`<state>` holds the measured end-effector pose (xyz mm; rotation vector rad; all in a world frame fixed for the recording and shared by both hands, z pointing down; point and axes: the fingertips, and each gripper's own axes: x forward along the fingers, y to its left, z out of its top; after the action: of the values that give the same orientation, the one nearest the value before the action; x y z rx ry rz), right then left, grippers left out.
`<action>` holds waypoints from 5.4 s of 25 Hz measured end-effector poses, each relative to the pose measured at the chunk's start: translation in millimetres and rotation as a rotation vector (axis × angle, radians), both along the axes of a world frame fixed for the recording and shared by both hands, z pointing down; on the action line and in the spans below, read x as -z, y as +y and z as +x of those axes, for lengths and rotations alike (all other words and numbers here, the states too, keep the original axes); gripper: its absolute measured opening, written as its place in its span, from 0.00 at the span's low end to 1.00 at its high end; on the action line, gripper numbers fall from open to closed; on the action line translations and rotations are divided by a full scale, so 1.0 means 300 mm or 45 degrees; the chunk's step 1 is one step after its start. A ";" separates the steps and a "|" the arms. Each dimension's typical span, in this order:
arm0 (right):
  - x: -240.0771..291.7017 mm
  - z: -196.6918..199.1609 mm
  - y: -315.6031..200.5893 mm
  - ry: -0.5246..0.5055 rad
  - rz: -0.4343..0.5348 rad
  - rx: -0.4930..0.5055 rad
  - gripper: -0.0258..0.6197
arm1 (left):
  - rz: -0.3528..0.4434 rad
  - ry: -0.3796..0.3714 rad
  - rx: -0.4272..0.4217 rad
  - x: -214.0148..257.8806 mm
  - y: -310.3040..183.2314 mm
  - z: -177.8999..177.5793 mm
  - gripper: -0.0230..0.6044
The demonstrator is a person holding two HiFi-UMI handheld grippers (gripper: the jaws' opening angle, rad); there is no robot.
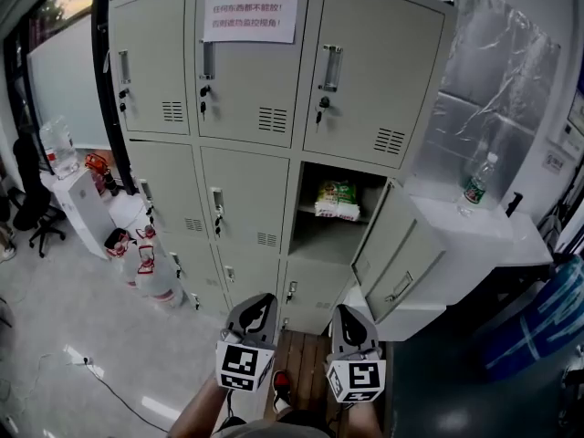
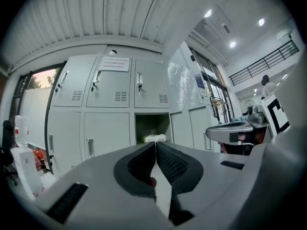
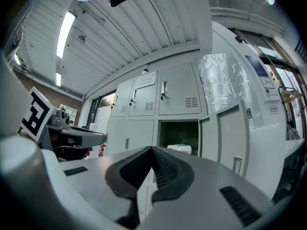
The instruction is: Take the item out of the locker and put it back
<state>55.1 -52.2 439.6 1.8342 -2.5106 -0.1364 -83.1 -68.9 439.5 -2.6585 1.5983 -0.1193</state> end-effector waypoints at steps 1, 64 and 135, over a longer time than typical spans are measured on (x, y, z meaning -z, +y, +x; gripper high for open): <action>0.000 0.010 -0.048 0.000 -0.005 0.000 0.07 | -0.006 0.000 0.001 0.003 -0.046 0.011 0.08; -0.245 0.141 -1.242 1.349 -0.118 -0.255 0.37 | -0.206 -0.021 0.201 -0.196 -0.894 0.013 0.08; -0.164 0.196 -0.064 -0.145 -0.223 -0.246 0.35 | -0.129 -0.040 -0.045 -0.101 -0.236 0.075 0.08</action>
<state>114.1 -71.5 488.7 2.0491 -2.3088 0.1916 -60.5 -139.8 469.7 -2.7437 1.5759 -0.2460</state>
